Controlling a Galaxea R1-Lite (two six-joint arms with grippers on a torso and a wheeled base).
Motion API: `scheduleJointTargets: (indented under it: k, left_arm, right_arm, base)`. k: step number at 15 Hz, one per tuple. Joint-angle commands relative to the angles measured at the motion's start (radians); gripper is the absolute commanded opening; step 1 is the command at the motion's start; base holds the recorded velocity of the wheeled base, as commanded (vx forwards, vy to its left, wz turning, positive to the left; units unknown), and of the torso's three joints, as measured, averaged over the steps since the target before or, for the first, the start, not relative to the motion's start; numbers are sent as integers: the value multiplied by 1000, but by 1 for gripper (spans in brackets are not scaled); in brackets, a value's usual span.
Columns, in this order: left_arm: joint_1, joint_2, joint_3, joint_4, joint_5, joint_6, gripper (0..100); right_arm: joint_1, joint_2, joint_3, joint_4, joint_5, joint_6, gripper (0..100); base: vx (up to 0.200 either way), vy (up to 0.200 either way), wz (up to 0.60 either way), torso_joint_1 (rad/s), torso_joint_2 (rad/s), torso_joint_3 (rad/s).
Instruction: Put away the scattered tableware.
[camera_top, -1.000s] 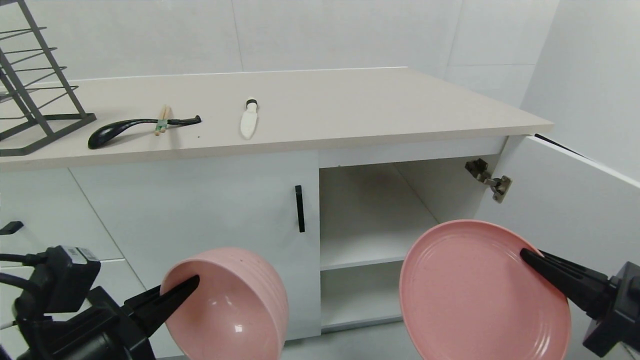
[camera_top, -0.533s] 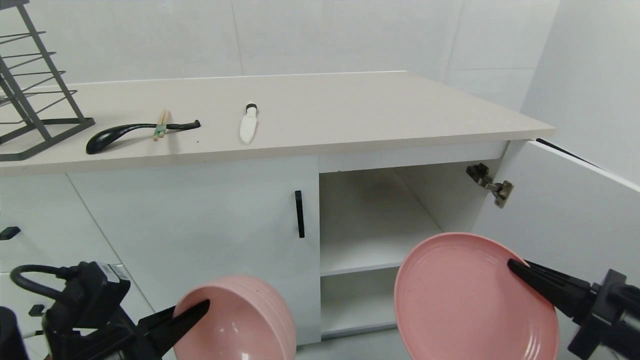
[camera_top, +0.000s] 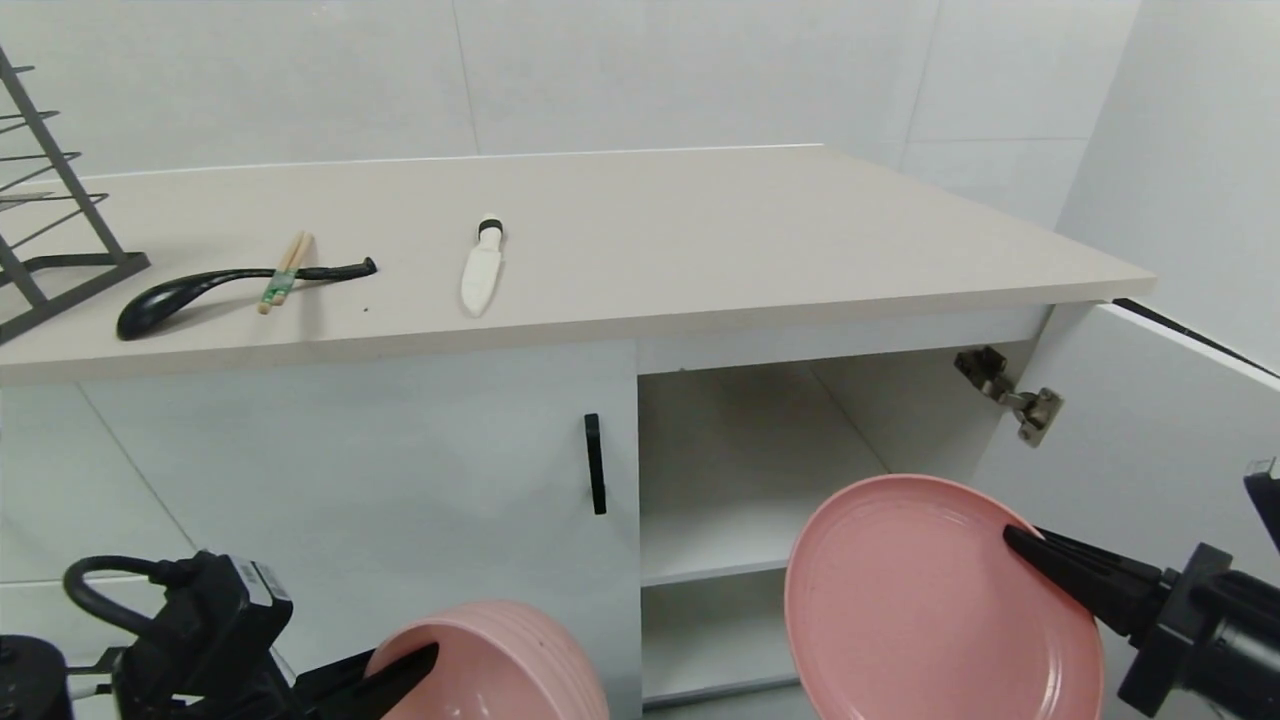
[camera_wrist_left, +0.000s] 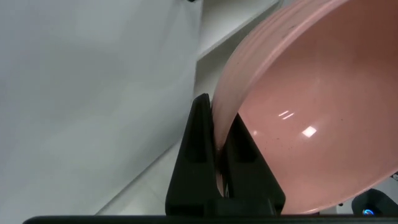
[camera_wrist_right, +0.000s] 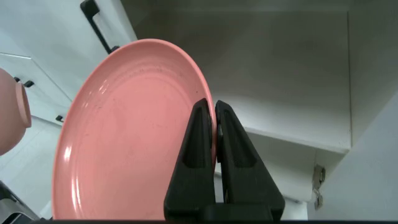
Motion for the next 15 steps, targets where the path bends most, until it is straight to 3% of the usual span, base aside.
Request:
scheduleJointTargets:
  k: [1, 5, 11, 15]
  left_arm:
    - [-3, -13, 0, 8, 1, 0, 0]
    - [-3, -16, 0, 7, 1, 0, 0]
    - [-9, -16, 0, 8, 1, 0, 0]
    - [-9, -16, 0, 7, 1, 0, 0]
  right_arm:
    - [-33, -1, -1, -7, 0, -2, 0]
    - [-120, 1, 1, 74, -8, -83, 0]
    - [-123, -11, 1, 126, -95, -88, 0]
    - [-119, -13, -5, 95, -92, -55, 0]
  base:
    - [0, 0, 0, 0, 0, 0]
    - [0, 0, 0, 0, 0, 0]
    - [0, 0, 0, 0, 0, 0]
    - [0, 0, 0, 0, 0, 0]
